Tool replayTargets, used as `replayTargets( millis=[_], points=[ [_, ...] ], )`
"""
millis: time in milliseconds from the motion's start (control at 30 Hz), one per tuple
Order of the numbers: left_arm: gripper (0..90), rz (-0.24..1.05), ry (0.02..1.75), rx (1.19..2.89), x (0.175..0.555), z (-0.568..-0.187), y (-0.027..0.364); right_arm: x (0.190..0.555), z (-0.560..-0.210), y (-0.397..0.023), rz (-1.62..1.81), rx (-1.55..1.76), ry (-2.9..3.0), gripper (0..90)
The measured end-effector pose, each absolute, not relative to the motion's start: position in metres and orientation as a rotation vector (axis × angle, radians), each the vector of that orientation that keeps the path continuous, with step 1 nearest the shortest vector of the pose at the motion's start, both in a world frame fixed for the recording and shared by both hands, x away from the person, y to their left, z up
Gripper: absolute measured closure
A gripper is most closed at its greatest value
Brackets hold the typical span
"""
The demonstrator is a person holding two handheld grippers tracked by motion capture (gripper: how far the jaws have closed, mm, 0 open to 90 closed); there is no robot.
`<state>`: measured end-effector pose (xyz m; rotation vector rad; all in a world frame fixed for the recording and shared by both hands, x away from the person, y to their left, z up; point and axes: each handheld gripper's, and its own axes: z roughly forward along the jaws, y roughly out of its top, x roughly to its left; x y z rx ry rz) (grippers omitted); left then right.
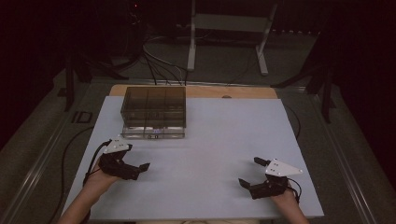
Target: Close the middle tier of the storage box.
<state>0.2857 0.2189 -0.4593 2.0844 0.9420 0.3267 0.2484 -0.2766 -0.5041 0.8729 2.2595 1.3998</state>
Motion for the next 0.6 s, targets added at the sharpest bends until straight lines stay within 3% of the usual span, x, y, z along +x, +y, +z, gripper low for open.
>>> replayTargets(
  millis=[600],
  points=[
    [0.0, 0.465, 0.959, 2.086, 0.299, -0.454, 0.2, 0.248, -0.504, -0.277, 1.402, 0.873, 2.259, 0.1]
  ],
)
